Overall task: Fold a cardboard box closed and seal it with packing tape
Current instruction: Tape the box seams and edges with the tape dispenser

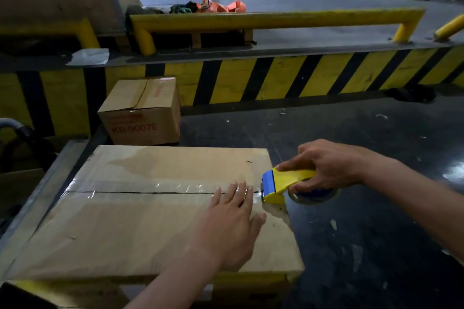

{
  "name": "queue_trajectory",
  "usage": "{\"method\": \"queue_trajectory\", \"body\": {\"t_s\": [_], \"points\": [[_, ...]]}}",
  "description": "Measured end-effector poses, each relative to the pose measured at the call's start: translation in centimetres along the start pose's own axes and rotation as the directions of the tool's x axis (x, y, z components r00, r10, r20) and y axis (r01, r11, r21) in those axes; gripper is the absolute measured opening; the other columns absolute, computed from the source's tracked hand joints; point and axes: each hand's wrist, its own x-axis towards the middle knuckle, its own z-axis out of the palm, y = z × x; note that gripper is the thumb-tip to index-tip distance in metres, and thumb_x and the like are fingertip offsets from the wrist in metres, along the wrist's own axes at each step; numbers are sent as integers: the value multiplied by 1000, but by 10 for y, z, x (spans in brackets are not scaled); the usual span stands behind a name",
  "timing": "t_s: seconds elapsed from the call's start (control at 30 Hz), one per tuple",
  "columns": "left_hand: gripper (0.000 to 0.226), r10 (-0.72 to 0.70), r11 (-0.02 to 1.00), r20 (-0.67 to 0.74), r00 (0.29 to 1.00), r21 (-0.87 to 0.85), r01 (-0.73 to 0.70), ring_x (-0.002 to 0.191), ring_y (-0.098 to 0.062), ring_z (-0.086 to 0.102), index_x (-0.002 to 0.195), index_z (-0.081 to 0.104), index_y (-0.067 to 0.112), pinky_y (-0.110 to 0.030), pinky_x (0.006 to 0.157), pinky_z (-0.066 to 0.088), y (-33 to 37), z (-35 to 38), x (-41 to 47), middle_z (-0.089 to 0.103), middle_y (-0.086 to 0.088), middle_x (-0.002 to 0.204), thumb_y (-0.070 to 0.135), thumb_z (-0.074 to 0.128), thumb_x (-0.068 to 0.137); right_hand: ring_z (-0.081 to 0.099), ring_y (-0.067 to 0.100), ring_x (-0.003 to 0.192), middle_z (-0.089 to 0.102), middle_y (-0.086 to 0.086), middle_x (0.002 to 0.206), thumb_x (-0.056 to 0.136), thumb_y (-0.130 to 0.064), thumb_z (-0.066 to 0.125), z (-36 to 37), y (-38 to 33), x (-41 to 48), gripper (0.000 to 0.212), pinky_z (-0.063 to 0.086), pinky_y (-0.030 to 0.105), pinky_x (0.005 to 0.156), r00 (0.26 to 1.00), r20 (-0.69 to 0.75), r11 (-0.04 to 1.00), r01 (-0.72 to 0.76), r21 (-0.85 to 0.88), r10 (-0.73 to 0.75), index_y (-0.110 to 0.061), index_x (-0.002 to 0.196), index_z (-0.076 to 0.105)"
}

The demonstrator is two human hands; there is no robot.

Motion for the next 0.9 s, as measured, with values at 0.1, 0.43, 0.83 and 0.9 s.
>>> {"method": "queue_trajectory", "body": {"t_s": [0.1,0.43,0.83,0.9], "points": [[73,3,1000,11,1000,24,-3,155,-15,-15,161,-7,22,-45,127,-1,-4,-1,0,-11,2,169,62,-3,99,45,5,88,42,-16,100,83,-70,52,2,10,-6,63,34,20,67,1000,-9,1000,0,26,0,-58,142,32],[69,-17,999,7,1000,42,16,155,-16,-13,161,-5,19,-47,127,1,-8,-2,1,-8,0,170,56,1,103,46,3,89,44,-19,98,75,-77,51,4,39,-23,65,35,20,69,998,-43,994,-46,98,51,-62,137,37],[65,47,996,-34,998,80,-44,155,-23,-16,159,-12,18,-52,126,-2,21,1,31,-14,-3,169,50,2,105,47,6,90,47,-17,99,79,-73,53,28,37,-18,63,34,19,67,995,-85,988,-46,144,58,-56,139,39],[67,63,997,-50,997,39,-61,154,-19,-19,159,-13,21,-51,126,-3,20,6,34,-16,0,169,55,-2,103,47,6,89,47,-16,99,79,-74,52,31,37,-17,65,34,19,67,993,-100,988,-45,148,60,-56,139,38]]}}
